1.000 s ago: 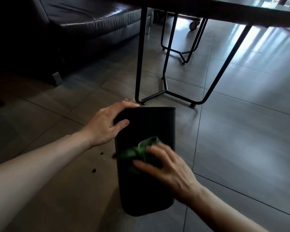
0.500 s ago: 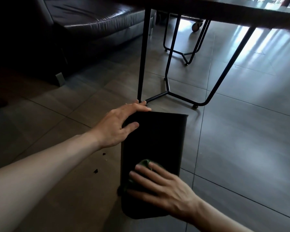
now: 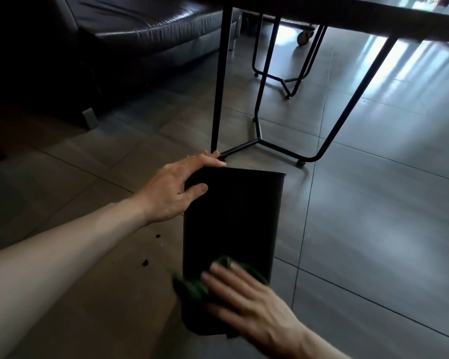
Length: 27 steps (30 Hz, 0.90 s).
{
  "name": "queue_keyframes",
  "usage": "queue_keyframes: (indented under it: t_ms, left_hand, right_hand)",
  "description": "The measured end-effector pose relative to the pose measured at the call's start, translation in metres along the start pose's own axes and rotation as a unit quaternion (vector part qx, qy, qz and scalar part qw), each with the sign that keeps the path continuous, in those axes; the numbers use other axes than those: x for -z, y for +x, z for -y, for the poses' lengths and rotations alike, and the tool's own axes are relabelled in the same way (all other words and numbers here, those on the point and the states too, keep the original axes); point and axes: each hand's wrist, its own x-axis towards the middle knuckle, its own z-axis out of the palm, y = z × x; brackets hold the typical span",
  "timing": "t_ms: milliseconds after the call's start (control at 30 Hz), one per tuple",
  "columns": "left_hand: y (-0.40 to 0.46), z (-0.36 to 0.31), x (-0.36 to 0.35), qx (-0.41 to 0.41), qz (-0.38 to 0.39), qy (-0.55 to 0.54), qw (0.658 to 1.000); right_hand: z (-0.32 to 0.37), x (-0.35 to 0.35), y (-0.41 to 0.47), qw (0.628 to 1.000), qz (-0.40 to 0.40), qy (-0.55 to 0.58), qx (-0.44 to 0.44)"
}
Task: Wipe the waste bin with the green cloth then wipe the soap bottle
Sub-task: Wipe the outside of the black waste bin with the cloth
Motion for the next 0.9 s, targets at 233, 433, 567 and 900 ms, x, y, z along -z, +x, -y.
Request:
queue_keyframes:
  t_ms: [233,433,567,900]
  left_hand:
    - [-0.002,0.001,-0.001,0.005,-0.010,-0.012,1.000]
    - [-0.003,0.003,0.003,0.004,-0.013,-0.010,1.000]
    - [-0.008,0.011,0.009,0.010,-0.011,-0.003,1.000]
    - [-0.011,0.018,0.009,0.012,-0.015,0.009,1.000]
  right_hand:
    - [-0.064,0.045,0.039,0.964,-0.151,0.026,-0.219]
    - [-0.077,0.055,0.068,0.923,-0.196,0.029,-0.329]
    - [-0.012,0.020,0.015,0.994,-0.032,0.034,-0.098]
    - [-0.078,0.059,0.065,0.884,-0.213,0.099,-0.404]
